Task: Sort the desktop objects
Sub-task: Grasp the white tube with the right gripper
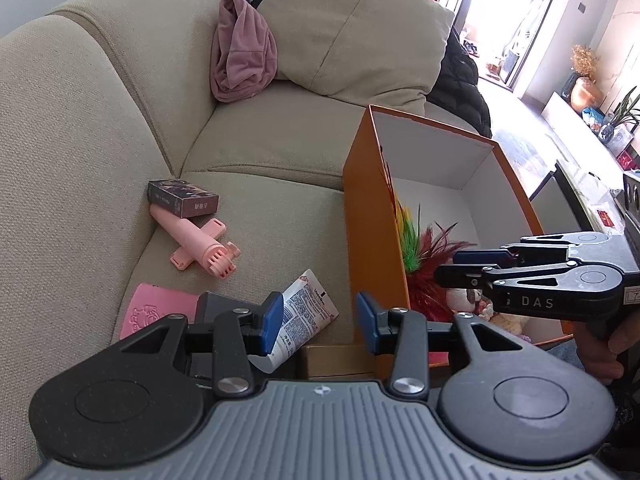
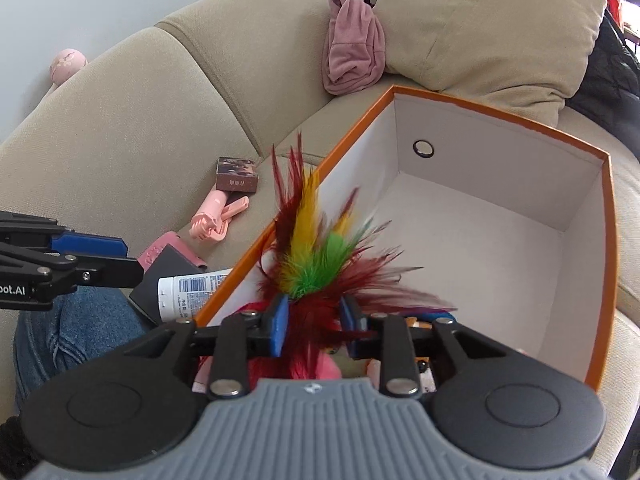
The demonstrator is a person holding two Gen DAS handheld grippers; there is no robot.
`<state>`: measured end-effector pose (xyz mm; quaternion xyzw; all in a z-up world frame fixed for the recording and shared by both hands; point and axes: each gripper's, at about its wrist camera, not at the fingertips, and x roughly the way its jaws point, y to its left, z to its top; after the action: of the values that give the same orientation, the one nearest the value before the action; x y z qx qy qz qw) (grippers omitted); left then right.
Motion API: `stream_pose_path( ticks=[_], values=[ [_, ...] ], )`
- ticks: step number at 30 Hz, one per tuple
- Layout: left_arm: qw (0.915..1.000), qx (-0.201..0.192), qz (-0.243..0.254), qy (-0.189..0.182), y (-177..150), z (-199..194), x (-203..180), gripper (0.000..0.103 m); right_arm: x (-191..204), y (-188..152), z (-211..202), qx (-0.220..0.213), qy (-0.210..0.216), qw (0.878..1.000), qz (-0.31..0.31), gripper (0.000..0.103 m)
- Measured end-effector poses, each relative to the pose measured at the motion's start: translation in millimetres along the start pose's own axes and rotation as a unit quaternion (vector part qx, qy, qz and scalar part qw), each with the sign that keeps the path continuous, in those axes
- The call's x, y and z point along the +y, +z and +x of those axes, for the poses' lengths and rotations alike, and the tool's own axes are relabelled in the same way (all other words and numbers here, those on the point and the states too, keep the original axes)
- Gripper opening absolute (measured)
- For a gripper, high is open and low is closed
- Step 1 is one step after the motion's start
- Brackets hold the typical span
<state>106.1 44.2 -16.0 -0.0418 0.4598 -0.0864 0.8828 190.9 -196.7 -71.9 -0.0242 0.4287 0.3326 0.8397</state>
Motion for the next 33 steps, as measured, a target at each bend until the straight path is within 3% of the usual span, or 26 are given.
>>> stream_pose_path(
  ticks=[8,14,21,27,33],
  values=[
    [0.9996,-0.025,-0.014,0.007,-3.0,-20.0,5.2,0.047,9.0,-0.7,-31.9,-0.035,-0.027,0.999,0.023,0.041],
    [0.9975,-0.047,-0.046,0.026,-2.0,-38.0,26.7,0.047,28.9,6.3,-51.0,-0.061,-0.016,0.998,0.015,0.042],
    [0.9908,-0.078,-0.091,0.062,-2.3,-61.4,71.9,0.047,60.1,23.4,-46.3,-0.071,0.004,0.997,-0.019,0.043],
    [0.9889,-0.067,-0.111,0.074,-7.5,-57.9,102.6,0.047,83.9,35.6,-21.5,-0.049,0.028,0.997,-0.043,0.043],
    [0.9930,-0.027,-0.103,0.051,-8.1,-30.6,109.0,0.047,103.1,41.4,15.3,0.003,0.035,0.998,-0.058,0.043]
  ],
)
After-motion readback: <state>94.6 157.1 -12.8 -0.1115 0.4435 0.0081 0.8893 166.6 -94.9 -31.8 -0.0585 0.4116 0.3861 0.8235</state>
